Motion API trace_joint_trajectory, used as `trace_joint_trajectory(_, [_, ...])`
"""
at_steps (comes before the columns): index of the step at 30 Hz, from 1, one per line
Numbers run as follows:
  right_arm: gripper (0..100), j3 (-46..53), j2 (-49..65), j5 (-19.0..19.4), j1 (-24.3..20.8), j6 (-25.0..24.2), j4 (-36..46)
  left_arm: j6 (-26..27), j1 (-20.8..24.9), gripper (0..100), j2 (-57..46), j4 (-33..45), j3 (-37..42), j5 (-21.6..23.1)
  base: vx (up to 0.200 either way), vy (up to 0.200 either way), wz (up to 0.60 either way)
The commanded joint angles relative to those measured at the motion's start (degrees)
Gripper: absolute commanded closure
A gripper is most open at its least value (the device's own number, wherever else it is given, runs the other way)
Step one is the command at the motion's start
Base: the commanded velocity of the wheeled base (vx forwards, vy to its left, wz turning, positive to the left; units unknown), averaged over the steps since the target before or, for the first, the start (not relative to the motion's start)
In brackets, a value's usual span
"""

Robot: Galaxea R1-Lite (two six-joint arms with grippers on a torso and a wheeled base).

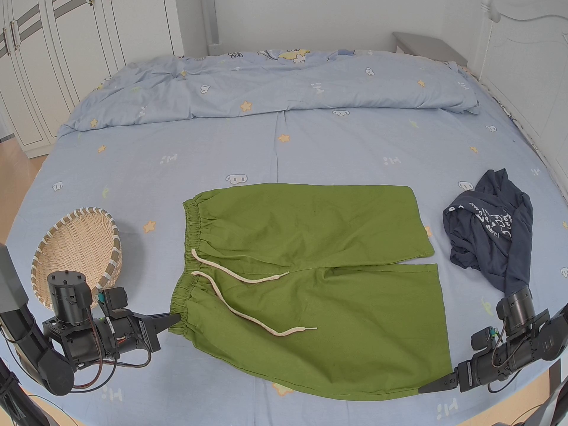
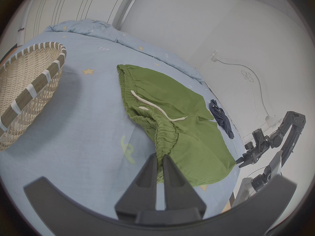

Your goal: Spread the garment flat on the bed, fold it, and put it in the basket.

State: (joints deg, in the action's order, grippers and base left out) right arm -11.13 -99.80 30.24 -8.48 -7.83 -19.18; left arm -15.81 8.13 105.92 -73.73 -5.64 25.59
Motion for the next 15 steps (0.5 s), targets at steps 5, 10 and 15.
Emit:
trace_joint_trajectory(5, [0,0.1,-1.3,0.3,-1.0,-0.1,-2.4,0.0,0.0,100,0.1,0.0,-0.1,0.0,0.000,0.000,0.00])
trace_joint_trajectory(10, [0,0.9,-1.8,0.4,-1.0,-0.1,-4.6,0.0,0.0,100,0.1,0.0,0.0,0.0,0.000,0.000,0.00])
trace_joint_trajectory(15, [100,1.2,-1.8,0.4,-1.0,-0.1,-5.0,0.0,0.0,100,0.1,0.0,0.0,0.0,0.000,0.000,0.00])
